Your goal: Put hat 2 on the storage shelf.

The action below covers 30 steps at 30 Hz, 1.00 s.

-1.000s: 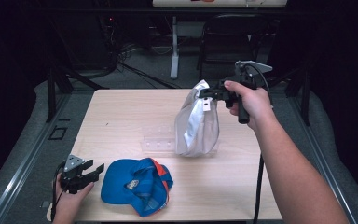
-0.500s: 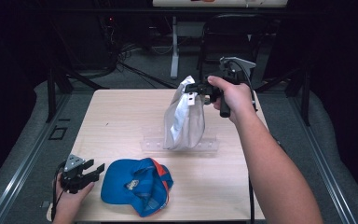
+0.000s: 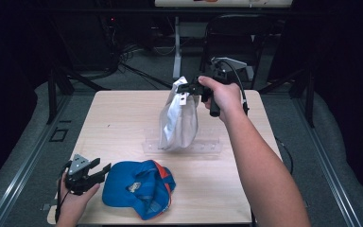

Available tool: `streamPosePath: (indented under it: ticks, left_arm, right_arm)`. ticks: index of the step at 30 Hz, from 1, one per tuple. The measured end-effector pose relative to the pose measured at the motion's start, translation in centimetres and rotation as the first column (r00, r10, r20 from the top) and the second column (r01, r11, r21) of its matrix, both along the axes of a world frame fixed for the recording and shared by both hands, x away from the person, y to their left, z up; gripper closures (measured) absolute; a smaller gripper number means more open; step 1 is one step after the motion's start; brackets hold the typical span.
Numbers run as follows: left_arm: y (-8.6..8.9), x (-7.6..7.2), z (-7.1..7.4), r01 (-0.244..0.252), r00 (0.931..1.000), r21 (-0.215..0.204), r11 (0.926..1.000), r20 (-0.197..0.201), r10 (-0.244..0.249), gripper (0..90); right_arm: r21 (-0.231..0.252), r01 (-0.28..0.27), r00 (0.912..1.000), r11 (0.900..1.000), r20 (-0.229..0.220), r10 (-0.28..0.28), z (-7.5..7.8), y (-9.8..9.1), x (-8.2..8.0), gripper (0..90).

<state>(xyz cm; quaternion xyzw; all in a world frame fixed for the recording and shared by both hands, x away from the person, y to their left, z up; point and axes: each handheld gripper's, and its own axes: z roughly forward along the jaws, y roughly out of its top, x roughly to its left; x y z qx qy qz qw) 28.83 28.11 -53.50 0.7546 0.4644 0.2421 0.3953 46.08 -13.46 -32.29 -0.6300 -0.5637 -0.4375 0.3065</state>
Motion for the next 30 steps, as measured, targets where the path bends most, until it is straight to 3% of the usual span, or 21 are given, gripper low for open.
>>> streamPosePath:
  ticks: [2, 3, 5, 7, 9, 11, 12, 13, 14, 21, 22, 28, 30]
  left_arm:
    - [-1.4, -0.1, 1.1, 0.033, 0.9983, 0.003, 0.9995, 0.047, -0.033, 48.3]
    - [-1.4, -0.1, 1.1, 0.033, 0.9983, 0.003, 0.9995, 0.047, -0.033, 48.1]
    - [-3.1, 0.1, 2.2, 0.09, 0.9939, 0.023, 0.9957, 0.063, -0.091, 46.9]
    - [-3.7, 0.1, 2.5, 0.108, 0.992, 0.029, 0.9937, 0.063, -0.11, 46.8]
    - [-5.7, 0.8, 3.2, 0.165, 0.9836, 0.039, 0.9855, 0.066, -0.168, 46.8]
    - [-6.4, 1.0, 3.4, 0.178, 0.9814, 0.044, 0.9831, 0.065, -0.181, 46.5]
    - [-7.7, 1.5, 3.8, 0.208, 0.9747, 0.047, 0.9771, 0.075, -0.211, 46.6]
    - [-7.7, 1.5, 3.8, 0.208, 0.9747, 0.047, 0.9771, 0.075, -0.211, 46.6]
    - [-8.9, 1.8, 4.2, 0.226, 0.9692, 0.061, 0.9722, 0.086, -0.231, 46.4]
    - [-11.8, 2.7, 4.6, 0.273, 0.956, 0.069, 0.9595, 0.091, -0.279, 46.7]
    - [-12.7, 2.9, 4.8, 0.287, 0.9523, 0.077, 0.9549, 0.086, -0.293, 46.7]
    - [-14.8, 3.5, 4.7, 0.31, 0.9457, 0.09, 0.9465, 0.073, -0.317, 46.5]
    - [-16.0, 3.8, 4.5, 0.314, 0.9449, 0.112, 0.9428, 0.06, -0.322, 46.0]
  right_arm:
    - [-0.001, 0.003, 1.0, 1.0, 0.002, -0.003, -0.1, 0.1, 0.2, 81.7]
    - [-0.001, 0.003, 1.0, 1.0, 0.002, -0.003, -0.1, 0.1, 0.2, 81.7]
    - [0.001, 0.011, 0.9999, 0.9999, 0.002, -0.011, -0.3, 0.3, 0.4, 81.6]
    - [0.001, 0.012, 0.9999, 0.9999, 0.002, -0.012, -0.3, 0.3, 0.5, 81.6]
    - [0.003, 0.019, 0.9998, 0.9998, 0.01, -0.019, -0.4, 0.5, 0.6, 81.4]
    - [0.0, 0.026, 0.9996, 0.9997, 0.011, -0.026, -0.4, 0.6, 0.6, 81.4]
    - [0.006, 0.03, 0.9994, 0.9995, 0.016, -0.03, -0.5, 0.9, 0.7, 81.3]
    - [0.005, 0.029, 0.9994, 0.9996, 0.017, -0.029, -0.6, 1.0, 0.7, 81.3]
    - [0.005, 0.029, 0.9994, 0.9996, 0.017, -0.029, -0.6, 1.2, 0.8, 81.3]
    - [0.01, 0.034, 0.9992, 0.9994, 0.022, -0.034, -0.9, 1.7, 1.0, 81.2]
    - [0.008, 0.029, 0.9994, 0.9995, 0.02, -0.029, -0.9, 1.7, 1.0, 81.2]
    - [0.009, 0.034, 0.9991, 0.9994, 0.027, -0.034, -0.9, 1.7, 1.0, 81.1]
    - [0.009, 0.033, 0.9991, 0.9994, 0.028, -0.034, -0.9, 1.7, 0.9, 81.0]
